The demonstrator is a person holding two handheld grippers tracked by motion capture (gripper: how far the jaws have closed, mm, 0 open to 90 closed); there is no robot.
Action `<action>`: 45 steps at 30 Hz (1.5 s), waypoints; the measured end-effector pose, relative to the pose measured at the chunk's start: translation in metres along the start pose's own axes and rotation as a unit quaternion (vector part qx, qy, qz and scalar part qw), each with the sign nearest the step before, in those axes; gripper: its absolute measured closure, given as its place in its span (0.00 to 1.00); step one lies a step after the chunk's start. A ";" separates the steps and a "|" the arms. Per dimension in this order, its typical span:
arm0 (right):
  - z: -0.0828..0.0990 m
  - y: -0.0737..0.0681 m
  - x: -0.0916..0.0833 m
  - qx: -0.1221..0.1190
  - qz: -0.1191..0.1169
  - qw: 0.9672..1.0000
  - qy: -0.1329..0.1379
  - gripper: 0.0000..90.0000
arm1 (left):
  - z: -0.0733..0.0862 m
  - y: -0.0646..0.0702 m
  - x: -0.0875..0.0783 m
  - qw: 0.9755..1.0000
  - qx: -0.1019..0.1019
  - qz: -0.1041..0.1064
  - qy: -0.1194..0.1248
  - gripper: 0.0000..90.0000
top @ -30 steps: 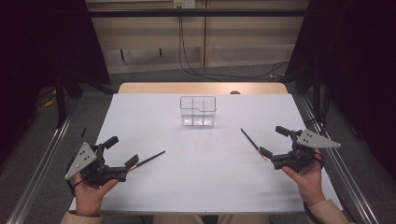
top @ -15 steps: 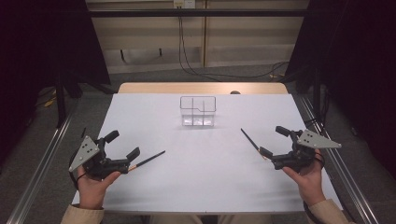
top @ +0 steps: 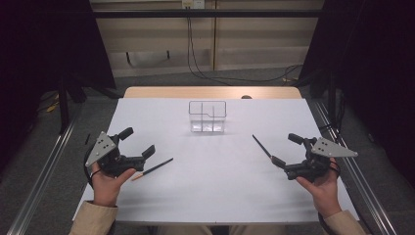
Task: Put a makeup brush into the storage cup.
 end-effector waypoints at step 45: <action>-0.001 -0.007 -0.001 -0.003 -0.011 1.000 -0.001 0.00 | 0.022 -0.007 0.037 0.979 0.011 0.040 -0.199 0.00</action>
Point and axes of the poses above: each handheld gripper's, and its own axes: x roughly forward along the jaws, z roughly out of its underside, y roughly to its right, the point moved 5 cm from there along x, roughly forward along the jaws, and after that the axes turned 5 degrees about -z, right-handed, at the moved point
